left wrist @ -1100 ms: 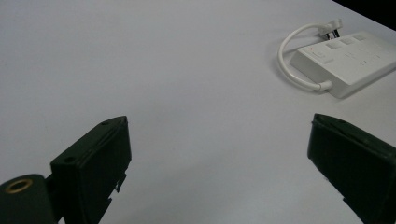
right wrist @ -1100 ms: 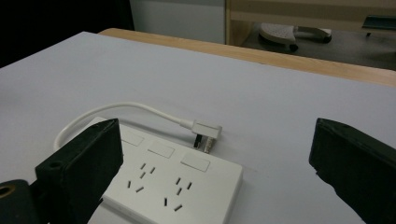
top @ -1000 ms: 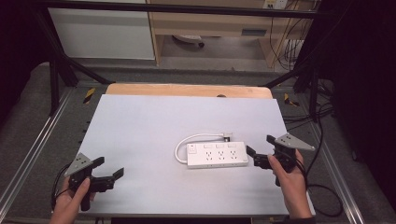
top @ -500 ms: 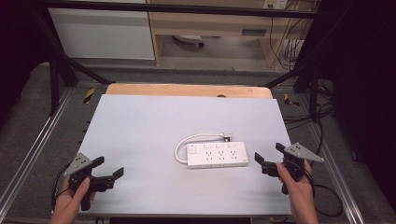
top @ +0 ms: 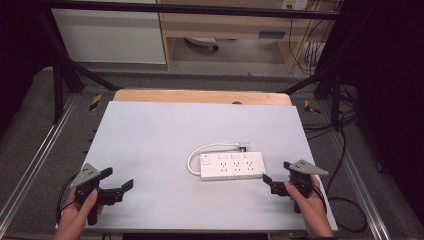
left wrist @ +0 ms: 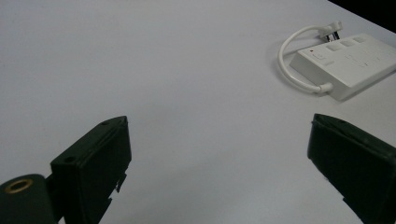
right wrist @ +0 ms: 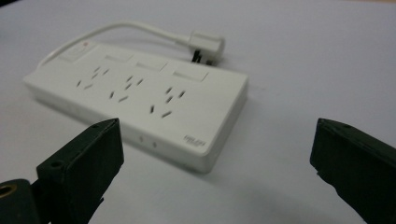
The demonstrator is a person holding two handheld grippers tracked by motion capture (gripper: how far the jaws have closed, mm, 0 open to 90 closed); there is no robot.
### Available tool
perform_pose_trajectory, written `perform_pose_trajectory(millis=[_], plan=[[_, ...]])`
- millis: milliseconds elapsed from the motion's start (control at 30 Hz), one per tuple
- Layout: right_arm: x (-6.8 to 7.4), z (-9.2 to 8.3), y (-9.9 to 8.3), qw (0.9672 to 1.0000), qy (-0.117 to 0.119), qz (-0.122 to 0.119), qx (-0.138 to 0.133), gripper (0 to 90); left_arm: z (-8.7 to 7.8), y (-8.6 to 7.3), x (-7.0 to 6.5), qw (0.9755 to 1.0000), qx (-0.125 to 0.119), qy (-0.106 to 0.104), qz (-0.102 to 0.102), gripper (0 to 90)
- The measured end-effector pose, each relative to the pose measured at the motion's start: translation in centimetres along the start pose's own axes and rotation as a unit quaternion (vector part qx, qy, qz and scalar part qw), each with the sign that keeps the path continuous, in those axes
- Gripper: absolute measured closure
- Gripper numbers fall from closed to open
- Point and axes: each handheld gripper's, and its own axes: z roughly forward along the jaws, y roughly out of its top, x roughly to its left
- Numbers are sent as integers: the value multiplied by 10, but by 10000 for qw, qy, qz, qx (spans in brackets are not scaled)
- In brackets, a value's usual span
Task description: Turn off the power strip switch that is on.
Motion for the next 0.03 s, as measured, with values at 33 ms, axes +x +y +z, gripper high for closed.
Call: perform_pose_trajectory(millis=[33], plan=[[1, 2, -1, 9999, 29, -69, 123, 33, 0, 0, 0, 10000, 2, -3, 26, 61]])
